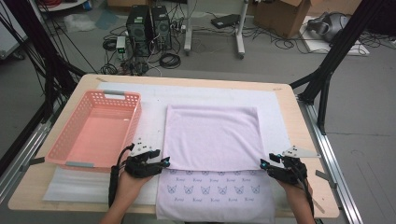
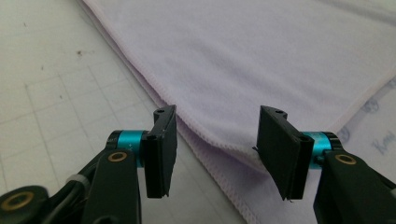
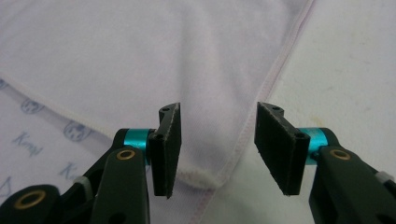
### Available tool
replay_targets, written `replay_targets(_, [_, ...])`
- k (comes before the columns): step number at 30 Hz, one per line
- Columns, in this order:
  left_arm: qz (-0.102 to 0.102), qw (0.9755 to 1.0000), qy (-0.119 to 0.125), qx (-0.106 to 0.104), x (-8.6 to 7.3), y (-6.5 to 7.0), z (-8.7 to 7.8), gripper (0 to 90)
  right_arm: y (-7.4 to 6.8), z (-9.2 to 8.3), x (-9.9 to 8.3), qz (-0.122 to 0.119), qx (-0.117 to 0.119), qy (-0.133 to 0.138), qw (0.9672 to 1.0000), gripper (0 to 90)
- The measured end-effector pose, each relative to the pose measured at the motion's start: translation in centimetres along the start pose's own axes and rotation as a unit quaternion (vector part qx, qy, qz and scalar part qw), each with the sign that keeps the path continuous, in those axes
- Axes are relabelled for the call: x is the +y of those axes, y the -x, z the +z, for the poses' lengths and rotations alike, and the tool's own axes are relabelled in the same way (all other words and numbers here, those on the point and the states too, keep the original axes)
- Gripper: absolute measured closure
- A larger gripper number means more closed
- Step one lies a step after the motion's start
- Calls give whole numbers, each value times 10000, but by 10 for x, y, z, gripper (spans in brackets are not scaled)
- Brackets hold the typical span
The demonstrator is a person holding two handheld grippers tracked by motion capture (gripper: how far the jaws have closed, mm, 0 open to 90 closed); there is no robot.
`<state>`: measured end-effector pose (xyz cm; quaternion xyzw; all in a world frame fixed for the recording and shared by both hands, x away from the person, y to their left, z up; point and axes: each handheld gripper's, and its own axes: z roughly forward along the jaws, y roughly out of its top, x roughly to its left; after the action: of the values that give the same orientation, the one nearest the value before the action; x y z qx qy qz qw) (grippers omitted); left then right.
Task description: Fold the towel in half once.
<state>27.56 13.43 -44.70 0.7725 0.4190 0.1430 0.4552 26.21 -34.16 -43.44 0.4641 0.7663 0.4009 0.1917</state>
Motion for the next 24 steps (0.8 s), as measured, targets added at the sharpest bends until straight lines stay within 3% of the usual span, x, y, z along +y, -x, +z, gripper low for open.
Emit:
replay_targets(3, [17,10000,-48,12,-4,1,-3,518,-3,-2,-5,107,131,-60,9998,536])
replay_targets(5, [65,9999,-118,1,-6,4,-4,546,-5,-1,-7,39,133,-155,9998,569])
replay_targets(7, [206,9996,-196,-13,-8,7,-5,651,-7,2,-10,-58,88,-398,9992,631])
replay_targets(11, [494,9984,-265,66,-9,15,-2,746,-7,1,-10,-13,55,-413,9991,675])
replay_targets(14, [568,9980,-262,124,-9,18,-2,774,-8,2,-9,-137,-53,-448,9989,728])
replay_targets(16, [600,9978,-229,145,-8,19,-2,830,-11,2,-9,-344,-185,-515,9979,834])
replay_targets(18, [584,9980,-193,135,-8,19,-2,849,-12,2,-9,-365,-173,-534,9978,862])
replay_targets(19, [472,9987,-160,103,-8,18,-2,853,-13,2,-8,-400,-179,-546,9975,868])
replay_targets(23, [403,9991,-94,49,-8,16,-4,863,-12,2,-9,-331,-121,-516,9980,864])
replay_targets(24, [365,9993,-30,42,-7,16,-6,869,-10,-1,-8,-195,-16,-398,9990,742])
